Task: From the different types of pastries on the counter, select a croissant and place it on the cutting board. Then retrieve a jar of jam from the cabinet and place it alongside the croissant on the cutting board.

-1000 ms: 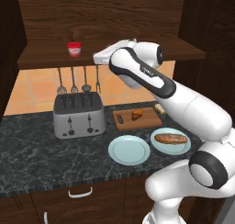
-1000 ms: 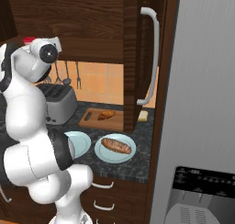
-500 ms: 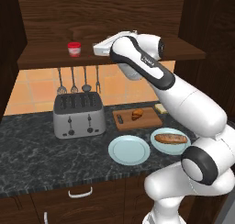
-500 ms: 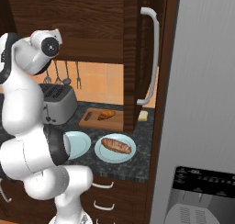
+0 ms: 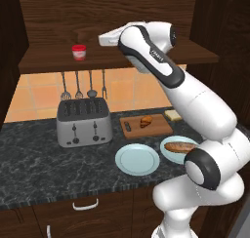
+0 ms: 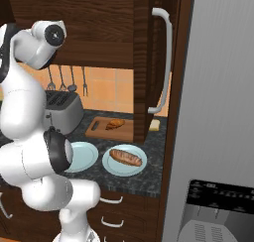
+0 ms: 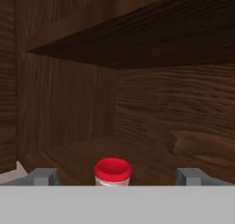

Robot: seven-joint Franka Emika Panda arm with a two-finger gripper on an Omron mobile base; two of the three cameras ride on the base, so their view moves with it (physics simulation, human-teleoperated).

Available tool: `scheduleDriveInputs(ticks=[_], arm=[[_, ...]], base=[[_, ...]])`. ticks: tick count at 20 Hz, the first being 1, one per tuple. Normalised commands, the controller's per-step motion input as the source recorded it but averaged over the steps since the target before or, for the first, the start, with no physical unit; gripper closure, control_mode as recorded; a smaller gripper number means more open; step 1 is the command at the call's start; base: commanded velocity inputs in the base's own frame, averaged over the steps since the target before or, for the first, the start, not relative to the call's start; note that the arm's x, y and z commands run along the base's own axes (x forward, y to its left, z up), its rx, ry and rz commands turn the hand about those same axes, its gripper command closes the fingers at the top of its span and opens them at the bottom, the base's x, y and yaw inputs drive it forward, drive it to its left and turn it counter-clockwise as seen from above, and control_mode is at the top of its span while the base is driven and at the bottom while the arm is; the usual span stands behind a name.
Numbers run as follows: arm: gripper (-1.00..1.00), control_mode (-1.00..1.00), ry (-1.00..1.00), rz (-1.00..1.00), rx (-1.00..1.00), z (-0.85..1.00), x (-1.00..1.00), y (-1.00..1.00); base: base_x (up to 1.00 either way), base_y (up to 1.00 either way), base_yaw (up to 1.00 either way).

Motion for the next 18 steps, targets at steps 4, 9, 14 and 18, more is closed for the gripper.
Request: scheduleDriveInputs(ticks=[4,9,14,18], arm=[[-1.0,-1.0,0.24,0.06,0.01,0.12,0.03,0.0],[-1.0,-1.0,0.2,0.11,0.0,-0.27,0.0,0.0],[-1.0,-1.0,0.01,0.04,0.0,-0.09,0.0,0.0],[-1.0,-1.0,0.0,0.07,0.0,-0.59,0.0,0.09]], base=[[0.0,0.0,0.0],[0.0,0.0,0.0],[0.0,0.0,0.0],[0.0,0.0,0.0]])
